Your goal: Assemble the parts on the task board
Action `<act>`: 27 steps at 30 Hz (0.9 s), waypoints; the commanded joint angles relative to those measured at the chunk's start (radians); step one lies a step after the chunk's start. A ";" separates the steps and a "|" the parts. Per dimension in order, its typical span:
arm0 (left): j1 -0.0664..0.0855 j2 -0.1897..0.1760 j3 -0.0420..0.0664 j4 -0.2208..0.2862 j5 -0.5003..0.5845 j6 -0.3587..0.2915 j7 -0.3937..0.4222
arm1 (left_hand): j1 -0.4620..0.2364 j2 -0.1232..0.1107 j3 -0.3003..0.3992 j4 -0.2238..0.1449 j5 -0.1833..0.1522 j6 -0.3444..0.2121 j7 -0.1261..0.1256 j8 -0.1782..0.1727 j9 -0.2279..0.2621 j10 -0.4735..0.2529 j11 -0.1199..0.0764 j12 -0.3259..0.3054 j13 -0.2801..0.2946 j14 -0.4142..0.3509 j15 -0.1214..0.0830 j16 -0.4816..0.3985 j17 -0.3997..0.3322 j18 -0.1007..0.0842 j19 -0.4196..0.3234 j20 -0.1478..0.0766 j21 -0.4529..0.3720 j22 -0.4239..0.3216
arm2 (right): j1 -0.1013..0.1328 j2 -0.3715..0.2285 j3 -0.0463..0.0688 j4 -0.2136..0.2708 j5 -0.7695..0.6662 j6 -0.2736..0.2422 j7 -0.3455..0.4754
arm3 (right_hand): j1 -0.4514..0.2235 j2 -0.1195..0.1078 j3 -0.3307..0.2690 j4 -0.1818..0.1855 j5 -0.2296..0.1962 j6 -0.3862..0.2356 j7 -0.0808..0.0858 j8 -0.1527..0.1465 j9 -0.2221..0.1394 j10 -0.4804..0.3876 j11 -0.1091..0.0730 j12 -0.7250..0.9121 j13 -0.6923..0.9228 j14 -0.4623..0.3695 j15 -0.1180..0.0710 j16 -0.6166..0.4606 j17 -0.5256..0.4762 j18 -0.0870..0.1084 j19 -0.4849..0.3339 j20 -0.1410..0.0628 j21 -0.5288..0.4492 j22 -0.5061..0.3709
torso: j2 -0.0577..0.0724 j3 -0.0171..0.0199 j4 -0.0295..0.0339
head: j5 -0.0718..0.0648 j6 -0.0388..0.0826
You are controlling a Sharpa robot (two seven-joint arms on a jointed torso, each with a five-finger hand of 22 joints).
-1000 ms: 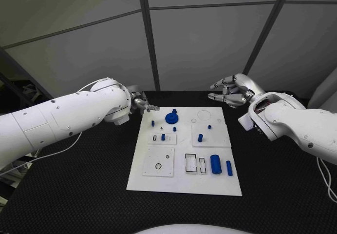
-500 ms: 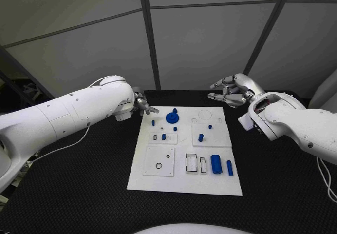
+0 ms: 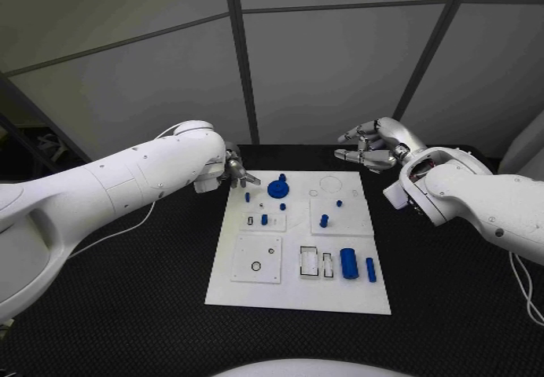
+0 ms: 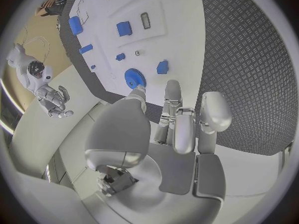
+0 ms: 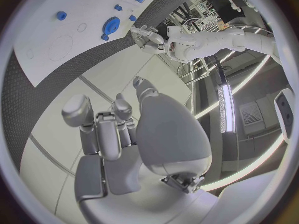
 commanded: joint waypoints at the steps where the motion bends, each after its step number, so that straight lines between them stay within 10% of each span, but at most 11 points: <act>1: 0.002 0.011 -0.001 -0.014 -0.022 0.049 0.017 | -0.002 0.010 -0.007 0.001 -0.005 0.009 -0.002 -0.003 -0.002 -0.003 -0.001 0.005 -0.001 0.051 0.004 0.007 0.123 -0.023 0.004 0.004 0.008 0.004 | 0.002 0.002 0.001 0.000 -0.003 0.007 0.006 | -0.004 -0.001 0.000 0.007 0.006 0.007 0.000 0.003 -0.001 0.001 -0.005 -0.003 -0.001 0.062 -0.008 -0.005 0.098 0.007 -0.006 0.001 -0.006 -0.001 | 0.001 -0.0005 0.0012 | 0.001 -0.001; 27: -0.001 0.033 -0.002 -0.054 -0.029 0.158 -0.011 | 0.031 0.036 -0.019 -0.003 -0.001 0.045 -0.013 0.004 -0.010 0.008 -0.011 0.024 -0.006 0.067 -0.004 0.043 0.161 -0.032 0.029 -0.002 0.046 0.037 | 0.002 0.008 0.001 -0.004 -0.003 0.010 0.007 | -0.004 -0.001 0.000 0.007 0.006 0.007 0.000 0.003 -0.001 0.001 -0.005 -0.003 -0.001 0.062 -0.008 -0.005 0.098 0.007 -0.006 0.001 -0.006 -0.001 | -0.001 0.0002 0.0019 | 0.002 -0.005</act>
